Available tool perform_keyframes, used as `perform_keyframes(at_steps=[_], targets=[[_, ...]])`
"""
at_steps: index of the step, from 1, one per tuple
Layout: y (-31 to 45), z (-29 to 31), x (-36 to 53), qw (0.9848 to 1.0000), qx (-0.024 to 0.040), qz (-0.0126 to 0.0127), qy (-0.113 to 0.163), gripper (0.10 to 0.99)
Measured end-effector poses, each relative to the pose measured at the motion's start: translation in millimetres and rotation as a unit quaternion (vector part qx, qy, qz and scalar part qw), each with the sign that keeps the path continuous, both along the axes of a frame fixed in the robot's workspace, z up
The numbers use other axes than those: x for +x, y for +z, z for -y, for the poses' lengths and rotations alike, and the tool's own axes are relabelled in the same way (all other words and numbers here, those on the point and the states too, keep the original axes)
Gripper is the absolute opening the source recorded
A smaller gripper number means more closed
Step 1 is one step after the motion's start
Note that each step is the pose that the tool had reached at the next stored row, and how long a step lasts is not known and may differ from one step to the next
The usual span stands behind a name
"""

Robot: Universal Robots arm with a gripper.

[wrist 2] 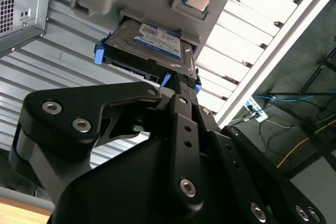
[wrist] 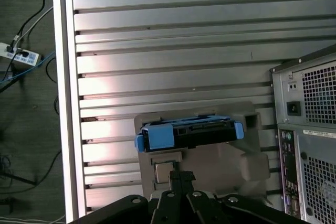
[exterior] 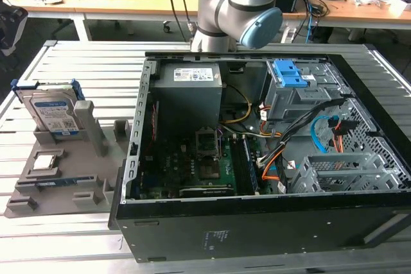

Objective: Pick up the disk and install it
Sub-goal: 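Reach for the disk, then pick up the disk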

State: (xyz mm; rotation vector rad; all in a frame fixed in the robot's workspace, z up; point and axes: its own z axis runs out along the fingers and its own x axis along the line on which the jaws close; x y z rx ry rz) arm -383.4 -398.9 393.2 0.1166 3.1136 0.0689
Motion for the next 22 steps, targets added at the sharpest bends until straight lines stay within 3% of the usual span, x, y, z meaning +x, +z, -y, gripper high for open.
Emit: perform_keyframes(at_steps=[11,22], targets=[[0.0,0.0,-21.2,1.0000,0.0000,0.0000,0.000,0.106],[0.0,0.0,-22.6,1.0000,0.0000,0.0000,0.000,0.106]])
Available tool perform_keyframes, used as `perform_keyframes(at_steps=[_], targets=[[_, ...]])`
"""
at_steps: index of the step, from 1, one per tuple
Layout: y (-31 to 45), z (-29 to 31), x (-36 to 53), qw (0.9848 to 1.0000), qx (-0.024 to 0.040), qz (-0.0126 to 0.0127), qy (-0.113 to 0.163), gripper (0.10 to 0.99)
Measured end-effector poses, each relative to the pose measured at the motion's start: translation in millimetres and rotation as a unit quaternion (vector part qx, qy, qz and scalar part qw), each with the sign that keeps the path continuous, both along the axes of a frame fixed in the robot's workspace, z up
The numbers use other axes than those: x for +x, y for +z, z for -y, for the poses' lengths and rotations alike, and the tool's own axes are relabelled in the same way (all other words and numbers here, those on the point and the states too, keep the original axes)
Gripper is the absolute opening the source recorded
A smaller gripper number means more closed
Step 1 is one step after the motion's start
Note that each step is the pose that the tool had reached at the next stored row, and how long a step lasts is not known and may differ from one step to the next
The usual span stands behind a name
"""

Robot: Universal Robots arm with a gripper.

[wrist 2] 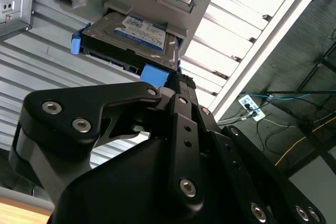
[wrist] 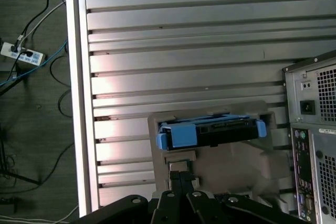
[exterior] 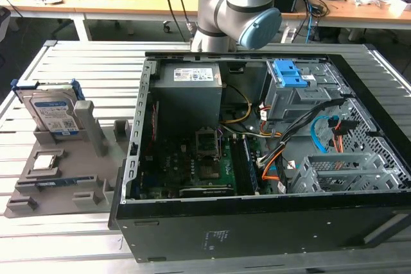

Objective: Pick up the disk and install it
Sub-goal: 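Pick up the disk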

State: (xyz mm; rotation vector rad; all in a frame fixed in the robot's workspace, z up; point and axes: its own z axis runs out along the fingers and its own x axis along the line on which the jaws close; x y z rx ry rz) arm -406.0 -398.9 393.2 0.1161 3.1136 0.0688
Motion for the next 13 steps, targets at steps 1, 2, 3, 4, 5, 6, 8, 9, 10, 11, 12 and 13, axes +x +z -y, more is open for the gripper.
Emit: perform_keyframes(at_steps=[1,2,3,4,5,6,8,9,10,11,12,13], targets=[[0.0,-0.2,-0.1,1.0000,0.0000,-0.0001,0.005,0.106],[0.0,-0.3,0.0,0.9999,0.0000,-0.0001,0.014,0.106],[0.0,-0.4,-0.1,0.9998,0.0000,0.0000,0.022,0.106],[0.0,-0.4,-0.1,0.9996,0.0000,-0.0001,0.028,0.106],[0.0,-0.4,-0.1,0.9992,0.0000,0.0000,0.039,0.106],[0.0,-0.4,0.0,0.9984,0.0000,0.0000,0.057,0.106],[0.0,-0.3,0.0,0.9966,0.0000,0.0000,0.083,0.106],[0.0,-0.3,0.0,0.9957,0.0000,-0.0001,0.093,0.106],[0.0,-0.3,0.0,0.9942,0.0000,0.0000,0.108,0.106],[0.0,-0.3,0.0,0.9932,0.0000,0.0000,0.116,0.106],[0.0,-0.3,0.0,0.9922,0.0000,0.0000,0.124,0.106],[0.0,-0.3,0.0,0.9907,0.0000,-0.0001,0.136,0.106]])
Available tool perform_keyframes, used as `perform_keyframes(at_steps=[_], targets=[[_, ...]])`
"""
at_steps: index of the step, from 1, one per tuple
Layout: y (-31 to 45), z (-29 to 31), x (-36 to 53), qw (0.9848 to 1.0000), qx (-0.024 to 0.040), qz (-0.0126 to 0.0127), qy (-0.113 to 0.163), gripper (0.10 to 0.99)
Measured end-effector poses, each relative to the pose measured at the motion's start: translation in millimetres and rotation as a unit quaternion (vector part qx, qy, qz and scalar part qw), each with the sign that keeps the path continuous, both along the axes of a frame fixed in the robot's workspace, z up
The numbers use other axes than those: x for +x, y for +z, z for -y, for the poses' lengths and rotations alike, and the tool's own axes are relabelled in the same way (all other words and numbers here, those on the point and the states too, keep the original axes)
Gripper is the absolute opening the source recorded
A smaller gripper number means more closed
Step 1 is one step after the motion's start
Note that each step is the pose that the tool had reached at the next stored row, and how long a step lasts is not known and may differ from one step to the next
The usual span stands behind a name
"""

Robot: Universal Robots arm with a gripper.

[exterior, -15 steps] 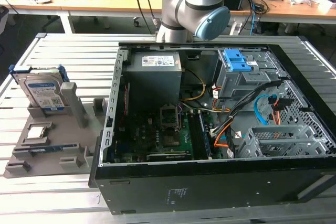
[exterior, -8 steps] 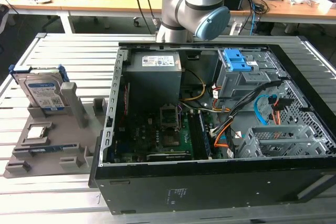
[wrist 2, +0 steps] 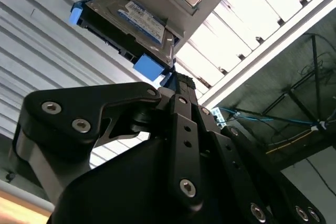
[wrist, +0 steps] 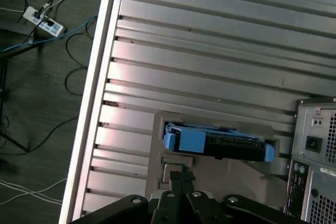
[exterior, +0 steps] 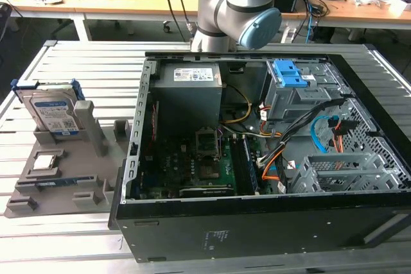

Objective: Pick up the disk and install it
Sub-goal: 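Pick up the disk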

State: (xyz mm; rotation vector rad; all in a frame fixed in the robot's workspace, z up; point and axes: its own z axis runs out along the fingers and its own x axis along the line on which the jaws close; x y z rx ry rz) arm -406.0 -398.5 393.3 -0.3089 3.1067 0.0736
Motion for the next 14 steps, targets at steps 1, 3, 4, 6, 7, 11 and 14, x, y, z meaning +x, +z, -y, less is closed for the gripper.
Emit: perform_keyframes(at_steps=[1,3,4,6,7,11,14], targets=[[0.0,0.0,0.0,0.9997,0.0000,0.0000,0.024,0.106],[0.0,0.0,0.0,0.9979,0.0003,0.0000,0.064,0.106],[0.0,0.0,0.0,0.9973,0.0002,0.0000,0.073,0.106],[0.0,0.0,0.0,0.9952,0.0002,0.0000,0.098,0.106],[0.0,0.0,0.0,0.9941,0.0004,0.0000,0.109,0.106],[0.0,0.0,0.1,0.9880,0.0008,0.0000,0.155,0.106],[0.0,0.0,0.1,0.9824,0.0008,0.0000,0.187,0.106]])
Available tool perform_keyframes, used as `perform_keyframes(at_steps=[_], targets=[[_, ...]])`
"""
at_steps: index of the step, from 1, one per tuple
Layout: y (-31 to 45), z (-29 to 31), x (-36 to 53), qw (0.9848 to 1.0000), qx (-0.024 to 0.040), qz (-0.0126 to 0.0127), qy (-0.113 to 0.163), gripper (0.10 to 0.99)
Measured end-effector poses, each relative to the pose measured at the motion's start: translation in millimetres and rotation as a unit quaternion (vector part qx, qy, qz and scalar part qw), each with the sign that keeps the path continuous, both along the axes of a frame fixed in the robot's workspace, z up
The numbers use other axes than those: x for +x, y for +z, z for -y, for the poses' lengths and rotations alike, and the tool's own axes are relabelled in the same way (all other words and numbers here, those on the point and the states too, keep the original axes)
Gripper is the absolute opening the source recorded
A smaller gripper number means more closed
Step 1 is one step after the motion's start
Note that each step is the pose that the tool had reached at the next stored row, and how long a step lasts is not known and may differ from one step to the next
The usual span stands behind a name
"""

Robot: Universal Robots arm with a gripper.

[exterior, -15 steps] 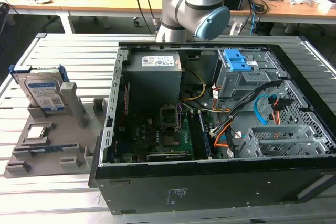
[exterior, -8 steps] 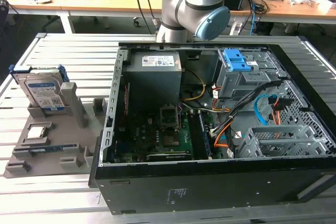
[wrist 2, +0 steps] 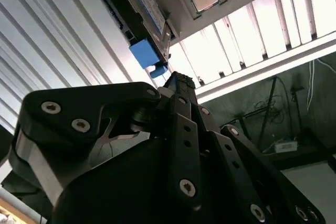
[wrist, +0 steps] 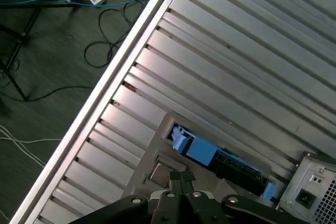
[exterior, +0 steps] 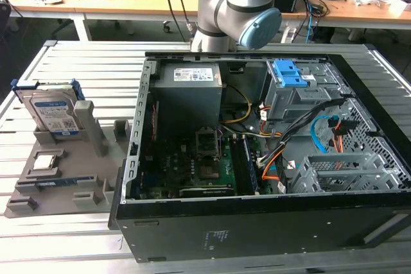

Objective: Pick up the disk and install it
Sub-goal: 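Pick up the disk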

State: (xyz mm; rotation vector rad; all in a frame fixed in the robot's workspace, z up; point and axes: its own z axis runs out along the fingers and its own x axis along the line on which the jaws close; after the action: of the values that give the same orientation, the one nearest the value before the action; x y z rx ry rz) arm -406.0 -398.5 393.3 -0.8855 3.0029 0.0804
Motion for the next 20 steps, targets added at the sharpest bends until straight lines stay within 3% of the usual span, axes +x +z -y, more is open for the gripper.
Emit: perform_keyframes(at_steps=[2,4,11,20], targets=[[0.0,0.0,0.0,0.9994,0.0000,0.0000,0.035,0.106],[0.0,0.0,0.0,0.9978,0.0001,0.0000,0.066,0.106],[0.0,0.0,0.0,0.9940,0.0001,0.0000,0.110,0.106],[0.0,0.0,0.0,0.9845,0.0002,0.0000,0.175,0.106]])
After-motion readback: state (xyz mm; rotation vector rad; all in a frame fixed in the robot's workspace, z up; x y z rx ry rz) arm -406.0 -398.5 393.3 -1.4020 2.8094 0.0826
